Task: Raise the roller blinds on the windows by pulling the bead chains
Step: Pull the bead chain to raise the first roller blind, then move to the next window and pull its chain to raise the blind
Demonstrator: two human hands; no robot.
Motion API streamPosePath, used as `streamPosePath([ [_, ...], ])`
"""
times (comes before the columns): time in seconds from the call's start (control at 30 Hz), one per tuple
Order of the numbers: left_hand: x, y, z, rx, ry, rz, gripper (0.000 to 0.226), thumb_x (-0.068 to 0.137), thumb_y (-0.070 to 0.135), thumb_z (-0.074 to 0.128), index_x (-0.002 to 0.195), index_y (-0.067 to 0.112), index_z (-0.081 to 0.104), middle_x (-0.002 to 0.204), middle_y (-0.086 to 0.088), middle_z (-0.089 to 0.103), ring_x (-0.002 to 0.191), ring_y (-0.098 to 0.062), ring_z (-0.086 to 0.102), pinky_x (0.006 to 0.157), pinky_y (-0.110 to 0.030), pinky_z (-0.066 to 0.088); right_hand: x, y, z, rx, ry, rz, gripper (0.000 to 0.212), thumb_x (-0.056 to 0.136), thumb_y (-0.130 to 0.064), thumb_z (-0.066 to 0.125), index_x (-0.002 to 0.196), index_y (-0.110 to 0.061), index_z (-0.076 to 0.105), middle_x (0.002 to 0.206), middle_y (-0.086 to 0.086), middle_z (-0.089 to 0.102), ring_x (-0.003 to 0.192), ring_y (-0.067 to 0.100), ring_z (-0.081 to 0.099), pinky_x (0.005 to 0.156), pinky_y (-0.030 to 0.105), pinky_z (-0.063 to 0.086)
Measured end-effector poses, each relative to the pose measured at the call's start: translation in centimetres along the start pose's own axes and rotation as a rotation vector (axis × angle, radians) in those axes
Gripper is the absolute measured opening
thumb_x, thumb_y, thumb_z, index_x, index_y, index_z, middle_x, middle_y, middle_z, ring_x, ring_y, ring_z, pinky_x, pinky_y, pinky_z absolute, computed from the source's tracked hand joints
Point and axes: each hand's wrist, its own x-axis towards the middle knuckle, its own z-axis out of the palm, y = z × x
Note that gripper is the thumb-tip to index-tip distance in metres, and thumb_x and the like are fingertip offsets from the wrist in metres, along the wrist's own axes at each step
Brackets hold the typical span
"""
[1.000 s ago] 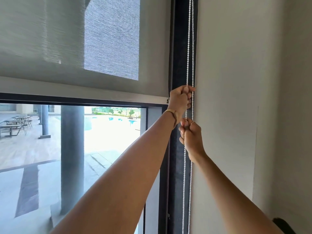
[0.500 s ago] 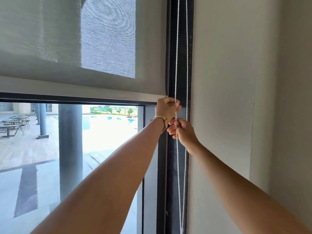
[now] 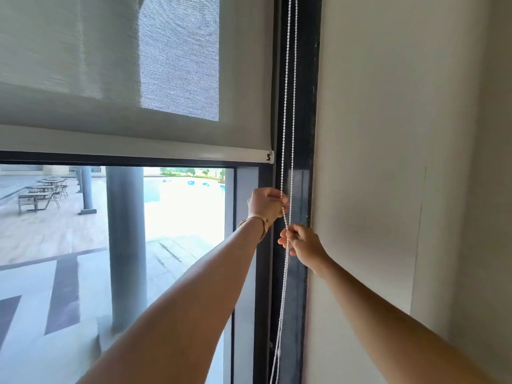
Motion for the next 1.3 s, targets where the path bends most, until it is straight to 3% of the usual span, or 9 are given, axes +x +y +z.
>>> streamPosePath([
  [0.23, 0.0, -1.0, 0.9, 0.133, 0.094, 0.021, 0.021, 0.077, 0.001, 0.068, 0.068, 0.019, 0.065, 0.087, -0.011, 0.073, 0.087, -0.028, 0.070, 0.083, -0.042, 0.058, 1.3, 0.6, 0.2, -0.073, -0.095, 0.021, 0.015, 0.097, -0.012, 0.041, 0.093, -0.014, 0.055, 0.106, 0.009, 0.069, 0.072, 0.000, 0.058, 0.054, 0.011, 0.041],
  [0.3, -0.4, -1.3, 0.8, 0.201, 0.130, 0.069, 0.010, 0.076, 0.011, 0.073, 0.076, 0.019, 0.067, 0.085, -0.004, 0.074, 0.085, -0.019, 0.070, 0.087, -0.037, 0.056, 1.3, 0.9, 0.2, -0.081, -0.108, 0.055, 0.018, 0.096, -0.014, 0.041, 0.091, -0.014, 0.058, 0.103, 0.008, 0.067, 0.072, 0.005, 0.058, 0.052, 0.011, 0.042],
  [0.37, -1.3, -1.2, 0.4, 0.230, 0.163, 0.097, 0.012, 0.078, 0.017, 0.073, 0.088, 0.015, 0.068, 0.090, -0.004, 0.074, 0.086, -0.014, 0.069, 0.088, -0.032, 0.054, 1.0, 0.9, 0.0, -0.107, -0.092, 0.074, 0.025, 0.097, -0.019, 0.041, 0.106, -0.008, 0.062, 0.106, 0.009, 0.066, 0.080, 0.014, 0.058, 0.060, 0.017, 0.047],
  [0.53, -5.1, -1.3, -1.9, 0.561, 0.177, 0.313, 0.019, 0.088, 0.031, 0.058, 0.100, 0.017, 0.063, 0.108, -0.001, 0.070, 0.098, -0.018, 0.064, 0.089, -0.036, 0.052, -2.7, 0.2, 0.4, -0.201, 0.341, -0.108, 0.041, 0.096, -0.023, 0.040, 0.128, -0.001, 0.052, 0.133, 0.018, 0.053, 0.121, 0.032, 0.052, 0.099, 0.035, 0.040],
  [0.67, -9.3, -3.5, -5.3, 0.901, 0.225, 0.603, 0.019, 0.088, 0.032, 0.056, 0.100, 0.019, 0.063, 0.120, -0.002, 0.064, 0.109, -0.020, 0.061, 0.101, -0.042, 0.044, -6.7, 0.4, 3.1, -0.042, 0.398, -0.268, 0.046, 0.091, -0.029, 0.037, 0.129, -0.007, 0.052, 0.139, 0.014, 0.052, 0.127, 0.027, 0.048, 0.108, 0.041, 0.038],
  [0.8, -14.7, -4.0, -10.2, 0.942, 0.303, 0.677, 0.019, 0.090, 0.028, 0.054, 0.099, 0.016, 0.066, 0.125, -0.005, 0.063, 0.118, -0.022, 0.058, 0.103, -0.042, 0.043, -11.3, -0.3, 7.1, 0.123, 0.314, -0.304, 0.039, 0.093, -0.026, 0.039, 0.123, -0.010, 0.057, 0.134, 0.008, 0.057, 0.123, 0.022, 0.054, 0.101, 0.048, 0.046],
  [0.93, -22.3, -3.5, -16.7, 1.106, 0.314, 0.670, 0.020, 0.089, 0.027, 0.058, 0.100, 0.015, 0.068, 0.119, -0.003, 0.068, 0.117, -0.020, 0.060, 0.106, -0.041, 0.041, -17.9, -2.9, 12.4, 0.227, 0.131, -0.341, 0.030, 0.096, -0.028, 0.039, 0.118, -0.020, 0.058, 0.110, -0.011, 0.062, 0.102, 0.016, 0.061, 0.097, 0.036, 0.049],
  [1.1, -33.8, -1.6, -26.6, 1.104, 0.426, 0.384, 0.034, 0.092, 0.040, 0.045, 0.107, 0.016, 0.064, 0.101, 0.000, 0.075, 0.092, -0.016, 0.070, 0.088, -0.033, 0.054, -27.1, -7.7, 19.8, 0.399, -0.166, -0.400, 0.026, 0.097, -0.026, 0.042, 0.102, -0.013, 0.064, 0.093, -0.013, 0.071, 0.090, 0.007, 0.069, 0.073, 0.034, 0.057],
  [1.3, -47.9, 0.6, -40.4, 0.906, 0.713, 0.139, 0.015, 0.094, 0.033, 0.050, 0.108, 0.031, 0.053, 0.080, 0.010, 0.074, 0.078, 0.000, 0.068, 0.073, -0.024, 0.054, -39.4, -16.6, 31.6, 0.616, -0.468, -0.307, 0.022, 0.093, -0.026, 0.044, 0.092, -0.025, 0.066, 0.085, -0.011, 0.073, 0.078, 0.012, 0.071, 0.060, 0.027, 0.056],
])
